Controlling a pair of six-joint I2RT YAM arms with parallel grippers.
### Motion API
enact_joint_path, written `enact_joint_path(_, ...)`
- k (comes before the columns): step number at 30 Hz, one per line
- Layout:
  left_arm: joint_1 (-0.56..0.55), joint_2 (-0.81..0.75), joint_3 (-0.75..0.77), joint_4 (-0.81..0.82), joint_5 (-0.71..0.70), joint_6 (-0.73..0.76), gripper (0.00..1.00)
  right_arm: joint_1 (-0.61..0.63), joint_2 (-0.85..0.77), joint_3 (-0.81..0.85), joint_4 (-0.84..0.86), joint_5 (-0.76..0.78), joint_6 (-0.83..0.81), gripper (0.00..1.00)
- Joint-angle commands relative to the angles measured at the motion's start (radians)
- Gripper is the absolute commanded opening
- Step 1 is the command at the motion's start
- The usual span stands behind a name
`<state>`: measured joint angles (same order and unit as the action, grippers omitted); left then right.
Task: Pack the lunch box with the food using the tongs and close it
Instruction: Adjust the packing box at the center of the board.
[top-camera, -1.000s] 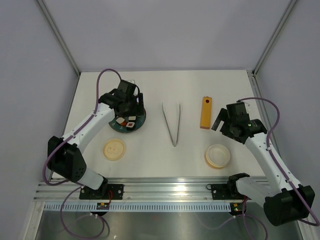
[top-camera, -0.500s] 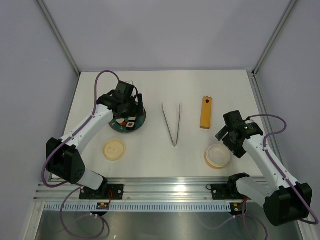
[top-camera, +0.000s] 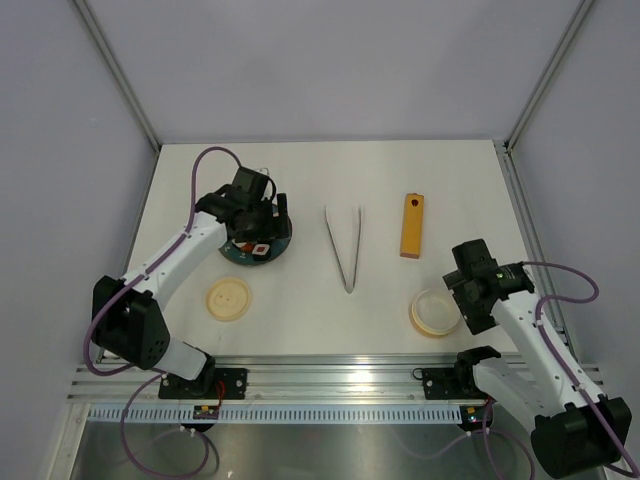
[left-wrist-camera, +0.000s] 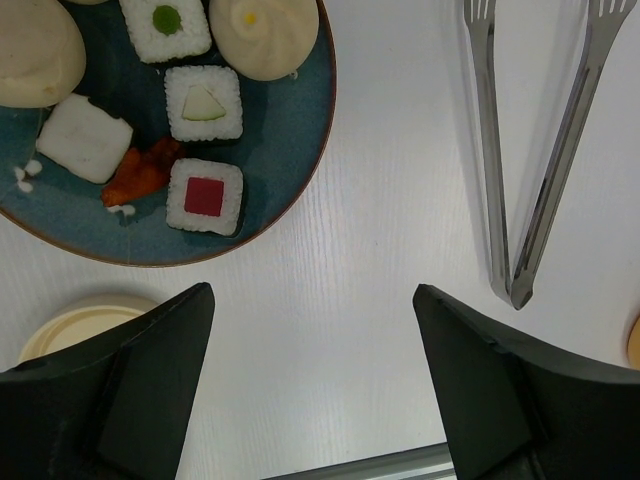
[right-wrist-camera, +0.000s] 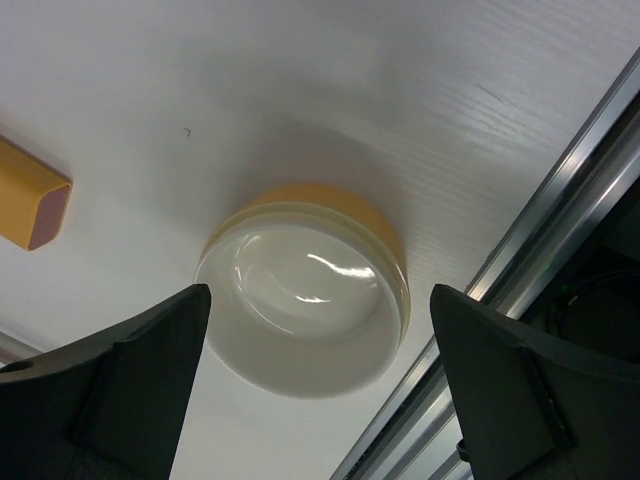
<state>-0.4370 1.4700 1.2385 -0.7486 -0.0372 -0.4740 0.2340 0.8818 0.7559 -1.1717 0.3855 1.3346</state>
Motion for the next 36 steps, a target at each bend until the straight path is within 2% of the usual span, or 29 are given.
enact_joint_path(1,0.003,-0.046,-0.011,0.041,0.031,0.017,0.86,0.002,0.003,-0.033,0.03,-0.036,0.087,1.0)
enact_joint_path(6,0.004,-0.053,-0.024,0.046,0.031,0.021,0.86,0.001,0.038,-0.119,0.145,-0.144,0.081,1.0)
enact_joint_path(13,0.004,-0.056,-0.036,0.052,0.031,0.021,0.86,0.002,0.048,-0.213,0.436,-0.293,-0.031,0.99)
enact_joint_path(19,0.004,-0.054,-0.042,0.057,0.031,0.02,0.86,0.002,0.091,-0.195,0.613,-0.358,-0.139,0.99)
enact_joint_path(24,0.004,-0.057,-0.045,0.06,0.055,0.018,0.86,0.014,0.256,-0.119,0.693,-0.45,-0.222,0.99)
enact_joint_path(27,0.004,-0.057,-0.047,0.057,0.059,0.018,0.86,0.042,0.319,-0.038,0.686,-0.464,-0.293,1.0)
enact_joint_path(28,0.004,-0.059,-0.047,0.054,0.06,0.018,0.86,0.044,0.319,0.008,0.632,-0.444,-0.322,0.99)
enact_joint_path(32,0.004,-0.066,-0.053,0.052,0.059,0.025,0.87,0.03,0.196,0.062,0.505,-0.231,-0.363,1.0)
enact_joint_path(36,0.004,-0.062,-0.053,0.052,0.057,0.025,0.87,-0.128,0.14,0.042,0.449,-0.223,-0.405,1.0)
